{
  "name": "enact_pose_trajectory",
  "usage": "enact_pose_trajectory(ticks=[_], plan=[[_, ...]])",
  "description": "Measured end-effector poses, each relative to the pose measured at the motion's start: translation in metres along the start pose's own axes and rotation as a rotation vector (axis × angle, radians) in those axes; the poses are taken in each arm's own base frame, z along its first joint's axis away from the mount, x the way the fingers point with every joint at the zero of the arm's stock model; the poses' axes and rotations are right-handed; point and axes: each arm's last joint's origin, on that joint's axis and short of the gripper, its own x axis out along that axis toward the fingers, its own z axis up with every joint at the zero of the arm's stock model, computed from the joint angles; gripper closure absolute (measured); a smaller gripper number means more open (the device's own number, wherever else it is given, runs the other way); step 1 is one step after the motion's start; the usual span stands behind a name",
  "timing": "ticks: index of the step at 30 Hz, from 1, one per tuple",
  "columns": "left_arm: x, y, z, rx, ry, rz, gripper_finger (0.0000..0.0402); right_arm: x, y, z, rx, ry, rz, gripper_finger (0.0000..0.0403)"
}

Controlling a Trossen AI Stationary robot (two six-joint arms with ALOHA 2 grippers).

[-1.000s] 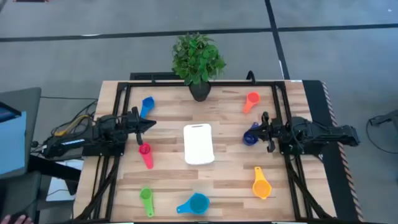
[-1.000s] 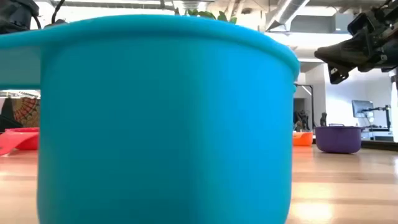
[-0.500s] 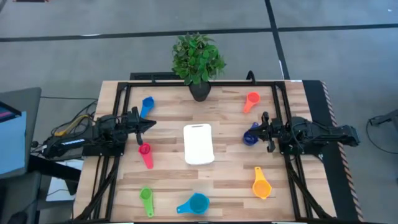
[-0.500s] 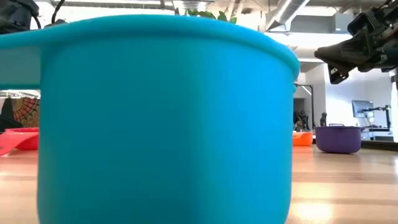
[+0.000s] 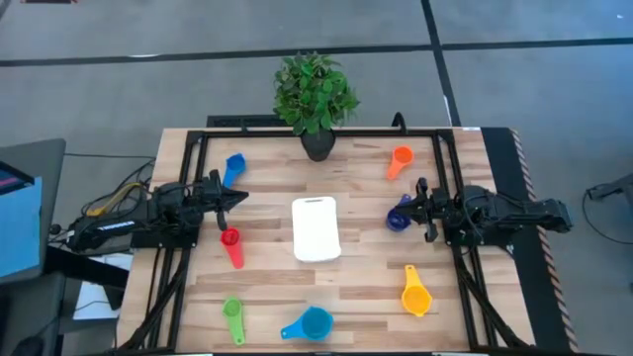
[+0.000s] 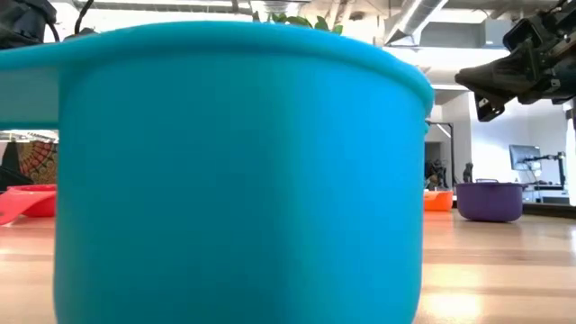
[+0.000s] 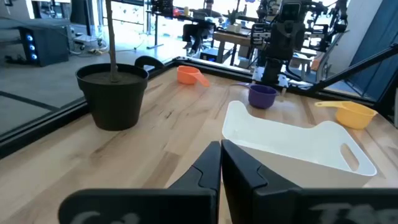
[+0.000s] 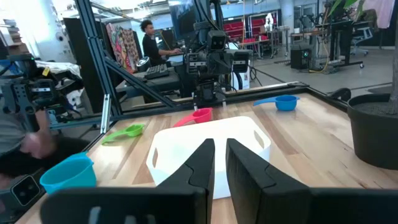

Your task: Nest measuring cups in basket

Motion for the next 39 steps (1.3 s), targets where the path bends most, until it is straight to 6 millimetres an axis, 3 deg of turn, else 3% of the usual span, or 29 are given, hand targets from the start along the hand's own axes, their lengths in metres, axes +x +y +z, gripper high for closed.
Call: enact_pose_trajectory(ticks=[26, 32, 39], plan=[[0.000, 0.000, 0.001, 0.006, -0.015, 0.011, 0.0401, 0.000, 0.000, 0.000, 0.000, 0.000, 0.000, 0.0336], [0.000, 0.000, 0.005, -0.021, -0.058, 0.022, 0.0401, 0.000, -0.001, 0.000, -0.103, -0.002, -0.027, 0.0336], [-0.001, -0.001, 0.015, -0.099, -0.185, -0.004, 0.0401, 0.000, -0.001, 0.007, 0.046, -0.078, -0.051, 0.0336]])
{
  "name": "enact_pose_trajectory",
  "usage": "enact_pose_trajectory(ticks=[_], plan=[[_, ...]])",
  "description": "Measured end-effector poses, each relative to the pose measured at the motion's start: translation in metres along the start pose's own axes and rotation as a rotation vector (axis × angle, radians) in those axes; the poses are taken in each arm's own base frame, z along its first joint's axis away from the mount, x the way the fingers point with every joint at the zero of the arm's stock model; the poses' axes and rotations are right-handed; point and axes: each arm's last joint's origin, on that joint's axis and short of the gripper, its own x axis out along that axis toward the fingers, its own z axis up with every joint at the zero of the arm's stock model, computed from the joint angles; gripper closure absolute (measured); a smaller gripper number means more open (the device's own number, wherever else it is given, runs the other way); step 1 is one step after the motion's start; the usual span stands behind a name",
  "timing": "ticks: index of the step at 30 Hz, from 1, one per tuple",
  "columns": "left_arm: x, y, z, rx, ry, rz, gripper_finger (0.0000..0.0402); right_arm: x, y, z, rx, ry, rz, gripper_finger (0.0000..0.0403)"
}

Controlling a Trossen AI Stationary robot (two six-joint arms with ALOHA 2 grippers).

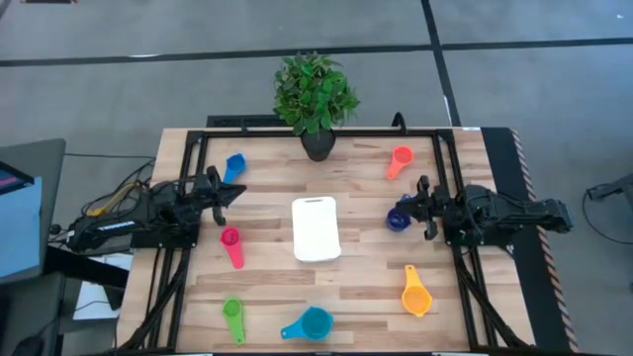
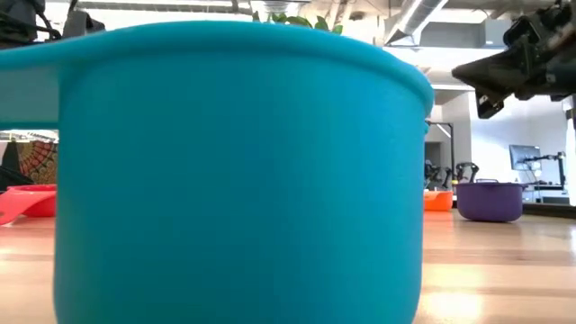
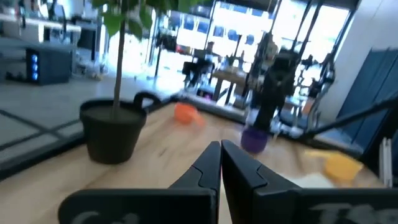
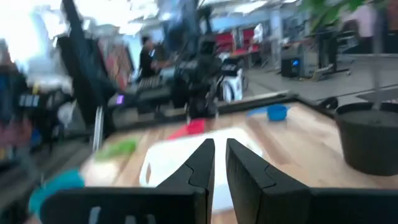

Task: Nest measuring cups in basket
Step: Prepare the light blue measuring cup

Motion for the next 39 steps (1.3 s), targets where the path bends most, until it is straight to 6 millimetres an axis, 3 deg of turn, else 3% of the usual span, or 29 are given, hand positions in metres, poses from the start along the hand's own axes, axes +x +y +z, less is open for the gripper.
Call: enact_pose_trajectory(ticks=[8, 12, 21, 29, 39], plan=[[0.007, -0.003, -0.005, -0.073, 0.047, -0.045, 0.0401, -0.001, -0.001, 0.014, 0.044, -0.168, -0.098, 0.0336], [0.013, -0.008, -0.010, -0.075, 0.094, -0.064, 0.0401, -0.001, -0.005, 0.010, 0.104, -0.138, -0.178, 0.0336], [0.022, -0.027, -0.016, -0.145, 0.125, -0.089, 0.0401, -0.001, -0.005, 0.004, 0.208, -0.088, -0.187, 0.0336], [0.043, -0.074, -0.017, -0.101, 0.249, -0.006, 0.0401, 0.000, -0.002, 0.005, 0.090, -0.072, -0.091, 0.0336], [0.111, -0.150, -0.021, -0.030, 0.418, -0.078, 0.0401, 0.000, -0.003, 0.006, 0.072, -0.085, -0.122, 0.0336]])
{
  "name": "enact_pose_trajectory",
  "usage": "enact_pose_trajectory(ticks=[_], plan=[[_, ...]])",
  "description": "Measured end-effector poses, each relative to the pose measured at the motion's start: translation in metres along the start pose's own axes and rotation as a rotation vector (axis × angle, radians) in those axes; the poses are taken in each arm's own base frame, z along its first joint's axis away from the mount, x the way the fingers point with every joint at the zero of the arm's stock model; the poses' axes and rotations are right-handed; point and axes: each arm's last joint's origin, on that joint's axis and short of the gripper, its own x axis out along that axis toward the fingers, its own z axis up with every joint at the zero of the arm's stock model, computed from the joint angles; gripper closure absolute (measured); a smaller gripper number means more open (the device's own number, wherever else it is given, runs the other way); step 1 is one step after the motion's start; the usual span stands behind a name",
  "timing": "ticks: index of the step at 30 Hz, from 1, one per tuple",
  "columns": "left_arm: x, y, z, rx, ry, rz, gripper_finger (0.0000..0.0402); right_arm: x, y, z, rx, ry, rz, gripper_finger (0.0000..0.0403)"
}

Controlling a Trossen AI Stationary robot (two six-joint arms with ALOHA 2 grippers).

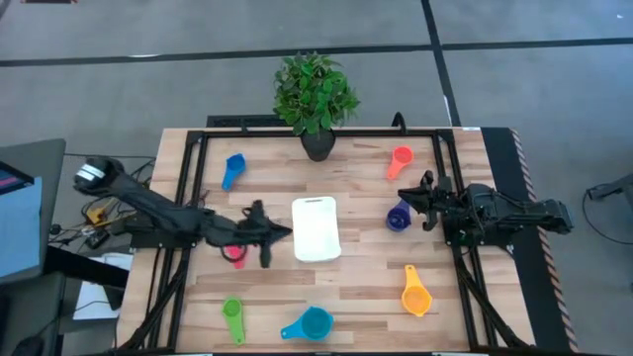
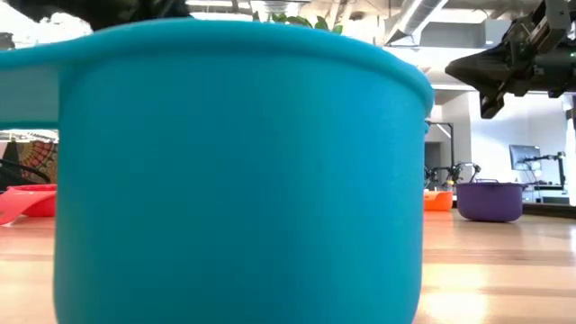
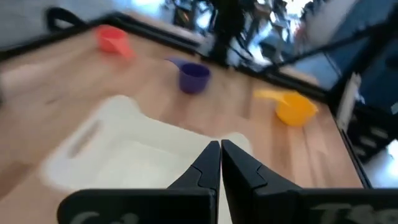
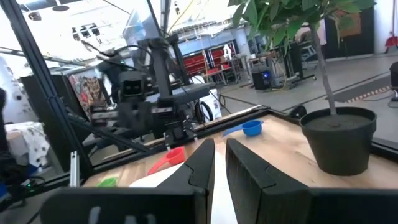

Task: Nest measuring cups in basket
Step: Prepare the light blue measuring cup

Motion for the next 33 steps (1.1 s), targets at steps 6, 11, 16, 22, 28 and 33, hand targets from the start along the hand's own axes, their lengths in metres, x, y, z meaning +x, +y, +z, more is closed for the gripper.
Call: enact_pose_trajectory(ticks=[6, 11, 16, 22, 28, 33], plan=[[0.039, -0.042, 0.003, 0.002, 0.211, -0.060, 0.0394, 0.000, 0.000, 0.000, -0.041, -0.005, 0.003, 0.0334], [0.063, -0.076, 0.000, 0.026, 0.373, -0.010, 0.0361, 0.000, 0.000, -0.001, -0.046, 0.010, -0.006, 0.0314], [0.085, -0.100, -0.008, 0.017, 0.515, -0.011, 0.0326, 0.000, -0.002, -0.003, -0.051, 0.028, -0.054, 0.0276], [0.103, -0.114, -0.026, 0.015, 0.675, -0.091, 0.0299, 0.000, -0.004, -0.008, 0.008, 0.071, -0.070, 0.0229], [0.105, -0.125, -0.039, -0.037, 0.750, -0.154, 0.0294, 0.000, -0.003, -0.008, 0.079, 0.075, -0.063, 0.0189], [0.099, -0.132, -0.044, -0.051, 0.759, -0.155, 0.0293, -0.001, 0.001, -0.010, 0.112, 0.097, -0.008, 0.0173]])
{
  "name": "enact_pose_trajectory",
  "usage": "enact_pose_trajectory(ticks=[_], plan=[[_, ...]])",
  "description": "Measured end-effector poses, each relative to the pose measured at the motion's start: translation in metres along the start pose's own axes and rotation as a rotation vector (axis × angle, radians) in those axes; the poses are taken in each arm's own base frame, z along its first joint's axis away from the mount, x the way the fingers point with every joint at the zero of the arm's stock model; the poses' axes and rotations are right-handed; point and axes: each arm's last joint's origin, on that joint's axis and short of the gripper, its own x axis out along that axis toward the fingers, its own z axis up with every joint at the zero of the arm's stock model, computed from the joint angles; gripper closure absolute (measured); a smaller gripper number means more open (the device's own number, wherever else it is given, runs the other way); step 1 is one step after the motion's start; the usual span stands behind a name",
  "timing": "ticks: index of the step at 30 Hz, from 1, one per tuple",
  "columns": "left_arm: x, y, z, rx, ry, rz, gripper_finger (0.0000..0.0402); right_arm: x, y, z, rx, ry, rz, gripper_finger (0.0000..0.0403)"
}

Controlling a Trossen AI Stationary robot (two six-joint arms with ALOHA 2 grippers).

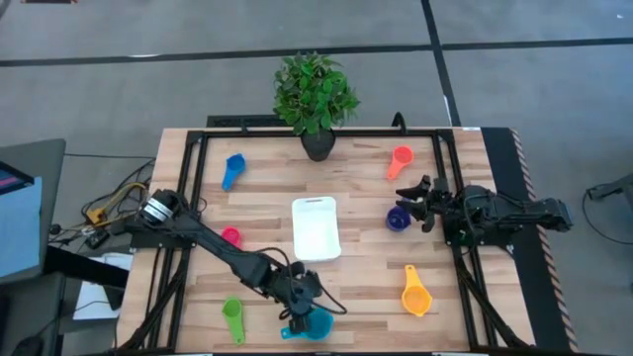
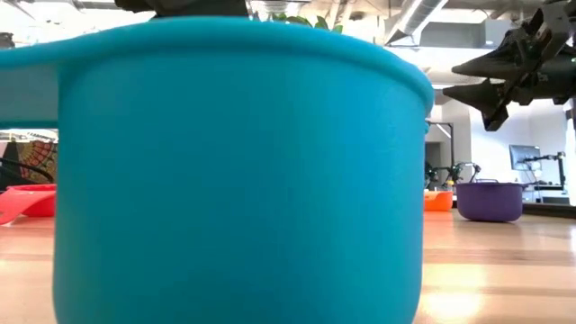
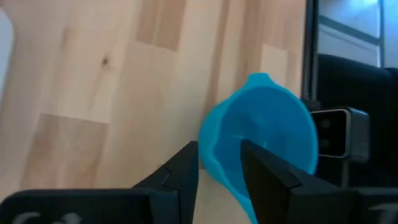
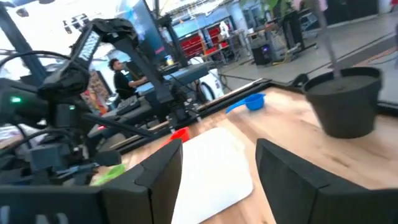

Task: Nest measuring cups in basket
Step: Prepare the light blue measuring cup

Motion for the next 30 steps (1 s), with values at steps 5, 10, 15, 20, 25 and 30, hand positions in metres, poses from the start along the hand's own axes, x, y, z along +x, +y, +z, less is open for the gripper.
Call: enact_pose_trajectory(ticks=[5, 10, 15, 20, 25, 30], plan=[[0.000, -0.006, -0.006, 0.012, 0.005, -0.003, 0.0293, -0.001, 0.005, -0.001, 0.012, 0.015, 0.047, 0.0173], [0.005, -0.004, -0.008, 0.024, 0.010, 0.012, 0.0294, -0.001, 0.007, -0.001, -0.001, -0.001, 0.036, 0.0174], [0.024, 0.002, -0.015, 0.023, 0.033, 0.031, 0.0294, -0.002, 0.008, -0.001, -0.008, -0.004, 0.031, 0.0174], [0.044, 0.009, -0.024, -0.025, 0.080, 0.040, 0.0296, -0.002, 0.011, -0.003, 0.036, 0.012, 0.057, 0.0177], [0.046, 0.013, -0.022, -0.077, 0.059, 0.068, 0.0341, -0.004, 0.016, -0.006, 0.109, 0.044, 0.108, 0.0189], [0.041, 0.010, -0.006, -0.088, -0.021, 0.085, 0.0391, -0.006, 0.020, -0.006, 0.143, 0.026, 0.078, 0.0220]])
